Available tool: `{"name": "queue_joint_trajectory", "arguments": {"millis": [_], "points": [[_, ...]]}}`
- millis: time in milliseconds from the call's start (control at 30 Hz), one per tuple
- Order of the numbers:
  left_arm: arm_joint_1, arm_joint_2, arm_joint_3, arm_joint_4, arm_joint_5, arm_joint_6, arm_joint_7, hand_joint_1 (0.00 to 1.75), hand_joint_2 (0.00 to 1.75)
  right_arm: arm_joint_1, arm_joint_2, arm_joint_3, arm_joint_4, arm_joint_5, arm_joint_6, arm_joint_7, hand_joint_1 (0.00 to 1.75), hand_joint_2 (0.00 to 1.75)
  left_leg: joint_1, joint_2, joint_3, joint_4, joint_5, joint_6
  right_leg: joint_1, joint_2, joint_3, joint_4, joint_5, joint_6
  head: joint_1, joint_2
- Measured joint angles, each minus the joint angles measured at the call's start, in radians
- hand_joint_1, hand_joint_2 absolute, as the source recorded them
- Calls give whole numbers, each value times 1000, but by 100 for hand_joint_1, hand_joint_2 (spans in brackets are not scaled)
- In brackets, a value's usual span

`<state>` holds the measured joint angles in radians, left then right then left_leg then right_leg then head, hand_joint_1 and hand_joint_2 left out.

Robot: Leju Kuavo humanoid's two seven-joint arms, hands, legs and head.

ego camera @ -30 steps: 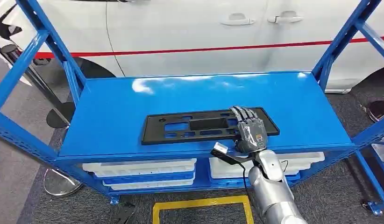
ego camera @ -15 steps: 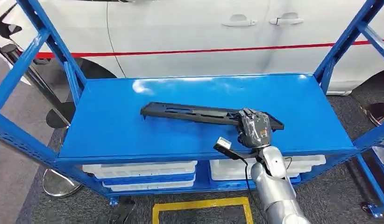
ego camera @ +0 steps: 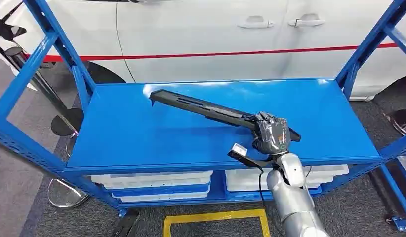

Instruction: Take the parts from the cabinet and place them on the table.

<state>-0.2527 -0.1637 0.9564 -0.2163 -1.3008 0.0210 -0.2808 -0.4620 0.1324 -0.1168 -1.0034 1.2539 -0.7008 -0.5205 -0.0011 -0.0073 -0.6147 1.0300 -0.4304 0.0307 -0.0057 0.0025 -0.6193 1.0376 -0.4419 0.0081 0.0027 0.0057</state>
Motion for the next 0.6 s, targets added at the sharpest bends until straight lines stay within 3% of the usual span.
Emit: {"name": "queue_joint_trajectory", "arguments": {"millis": [33, 100, 133, 200, 233, 267, 300, 333, 400, 433, 567, 600], "points": [[1, 0, 4, 0, 11, 0, -11, 0, 0, 8, 5, -14, -45, 5, 0, -49, 175, 175, 2, 0, 0, -3, 1, -4, 2, 0, -1, 1, -1, -3, 0, 0], [3, -1, 15, 0, 34, 13, -42, 0, 0, 13, 30, -48, -153, 14, 0, -138, 175, 175, 3, 1, -5, 11, -12, -17, -9, -1, 4, -10, 7, -15, 0, 0], [3, -1, 21, 0, 43, 21, -61, 0, 0, 13, 48, -52, -215, 18, 0, -162, 175, 175, 3, 2, -19, 46, -38, -22, -9, 0, 5, -10, 6, -22, -1, 0], [1, -1, 28, 0, 47, 29, -74, 0, 0, 13, 74, -52, -296, 18, 0, -167, 175, 175, 7, 1, -85, 192, -112, -29, -7, -1, 7, -10, 3, -29, 0, 0], [3, -2, 32, 0, 50, 33, -80, 0, 175, 13, 82, -52, -322, 14, 0, -167, 175, 175, 8, 1, -125, 272, -140, -33, -6, -3, 8, -9, 2, -31, 0, 0], [8, -4, 35, 0, 55, 39, -90, 0, 175, 16, 87, -52, -344, 9, 0, -167, 175, 175, 11, 1, -143, 304, -142, -35, -6, -3, 8, -9, 2, -31, 0, 0], [12, -4, 38, 0, 64, 47, -102, 0, 175, 18, 92, -50, -372, 8, 1, -168, 175, 175, 14, 1, -139, 291, -124, -37, -6, -3, 8, -8, 1, -31, 0, 0], [16, -4, 40, 0, 71, 53, -114, 0, 175, 19, 96, -45, -391, 10, 1, -168, 175, 175, 16, 2, -117, 245, -92, -37, -6, -3, 8, -7, 0, -30, -1, 0], [19, -4, 50, 0, 88, 70, -153, 0, 175, 11, 107, -13, -437, 37, 1, -168, 175, 175, 20, 4, -23, 61, -1, -33, -7, 0, 11, -1, -6, -24, 0, 0], [20, -4, 53, 0, 90, 79, -170, 0, 175, 3, 114, 13, -456, 56, 1, -168, 175, 175, 19, 6, -2, 18, -11, -30, -5, 2, 10, 2, -9, -20, 0, 0], [34, -3, 53, 0, 87, 90, -196, 0, 175, -11, 127, 110, -541, 90, 1, -168, 175, 175, 7, -1, 0, 6, -7, -14, -7, 2, 8, -2, -7, 2, 0, 0], [36, -3, 53, 0, 85, 90, -197, 0, 175, -12, 128, 130, -569, 92, 1, -168, 175, 175, 17, -1, 6, -6, 0, -3, -6, 1, 5, 4, -15, 7, 0, 0]]}}
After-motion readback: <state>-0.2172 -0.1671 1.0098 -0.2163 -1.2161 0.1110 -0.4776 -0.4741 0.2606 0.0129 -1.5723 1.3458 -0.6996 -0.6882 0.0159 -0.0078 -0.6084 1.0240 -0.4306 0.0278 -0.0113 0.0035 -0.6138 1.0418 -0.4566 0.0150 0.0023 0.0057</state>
